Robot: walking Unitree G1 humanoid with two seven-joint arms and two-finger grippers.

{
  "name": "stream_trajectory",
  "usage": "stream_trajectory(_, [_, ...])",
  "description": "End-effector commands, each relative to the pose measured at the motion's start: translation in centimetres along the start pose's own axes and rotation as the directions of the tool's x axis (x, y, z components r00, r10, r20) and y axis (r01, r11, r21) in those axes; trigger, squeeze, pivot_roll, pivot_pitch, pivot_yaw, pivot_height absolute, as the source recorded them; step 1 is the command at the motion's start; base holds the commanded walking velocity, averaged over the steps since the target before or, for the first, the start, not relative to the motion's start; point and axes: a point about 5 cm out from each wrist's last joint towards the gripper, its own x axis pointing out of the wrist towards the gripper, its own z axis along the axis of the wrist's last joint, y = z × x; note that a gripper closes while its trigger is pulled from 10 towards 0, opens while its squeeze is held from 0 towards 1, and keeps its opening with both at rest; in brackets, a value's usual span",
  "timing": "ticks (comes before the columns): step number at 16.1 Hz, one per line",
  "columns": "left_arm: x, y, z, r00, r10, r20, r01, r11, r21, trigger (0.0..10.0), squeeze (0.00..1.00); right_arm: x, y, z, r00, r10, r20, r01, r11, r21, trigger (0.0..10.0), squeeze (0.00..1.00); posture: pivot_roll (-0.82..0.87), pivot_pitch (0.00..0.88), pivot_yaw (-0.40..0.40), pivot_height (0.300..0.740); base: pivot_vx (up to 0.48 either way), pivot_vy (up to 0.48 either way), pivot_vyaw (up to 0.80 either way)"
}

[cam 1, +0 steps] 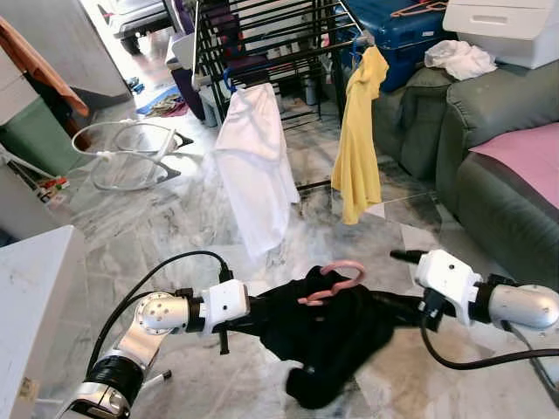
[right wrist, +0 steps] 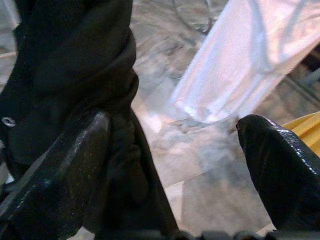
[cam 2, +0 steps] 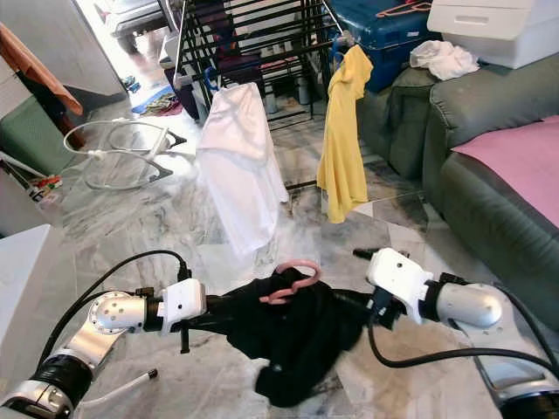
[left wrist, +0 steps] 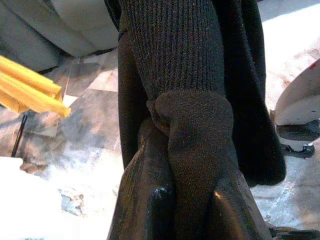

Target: Hang hanger

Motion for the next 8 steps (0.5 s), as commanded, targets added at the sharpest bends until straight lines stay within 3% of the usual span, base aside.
stream_trajectory(1, [-0.3, 0.9, 1.1, 0.998, 0.026, 0.054, -0.029, 0.998, 0.057, 0.0, 0.00, 0.5, 0.8, 0.0, 0.997, 0.074, 0.006, -0.074, 0.997, 0.026, 10.0, 1.00, -0.26, 0.000, 0.237, 0.740, 0.000, 0.000, 0.00])
stream_trajectory(2, [-0.1, 1.3, 1.8, 0.996, 0.022, 0.085, -0.029, 0.997, 0.074, 0.0, 0.00, 0.6, 0.8, -0.3, 0.994, 0.107, 0.022, -0.108, 0.991, 0.083, 10.0, 1.00, -0.26, 0.000, 0.236, 0.740, 0.000, 0.000, 0.00])
stream_trajectory(3, [0.0, 1.4, 2.0, 0.996, 0.018, 0.093, -0.026, 0.997, 0.079, 0.0, 0.00, 0.6, 0.6, -0.5, 0.994, 0.112, 0.014, -0.113, 0.990, 0.085, 10.0, 0.89, -0.26, 0.000, 0.236, 0.740, 0.000, 0.000, 0.00])
stream_trajectory(4, [0.0, 1.5, 2.2, 0.995, 0.015, 0.102, -0.024, 0.996, 0.085, 0.0, 0.00, 0.6, 0.5, -0.8, 0.993, 0.119, 0.005, -0.119, 0.989, 0.091, 10.0, 0.70, -0.26, 0.000, 0.236, 0.740, 0.000, 0.000, 0.00])
stream_trajectory(5, [0.1, 1.5, 2.5, 0.994, 0.009, 0.112, -0.020, 0.995, 0.097, 0.0, 0.00, 0.7, 0.6, -0.8, 0.986, 0.165, 0.011, -0.166, 0.979, 0.118, 10.0, 0.00, -0.25, 0.000, 0.238, 0.740, 0.000, 0.000, 0.00])
stream_trajectory(8, [0.1, 1.6, 2.6, 0.993, -0.004, 0.122, -0.009, 0.995, 0.104, 0.0, 0.00, 0.9, 0.4, -1.0, 0.975, 0.220, -0.009, -0.218, 0.970, 0.113, 10.0, 0.00, -0.25, 0.000, 0.239, 0.740, 0.000, 0.000, 0.00])
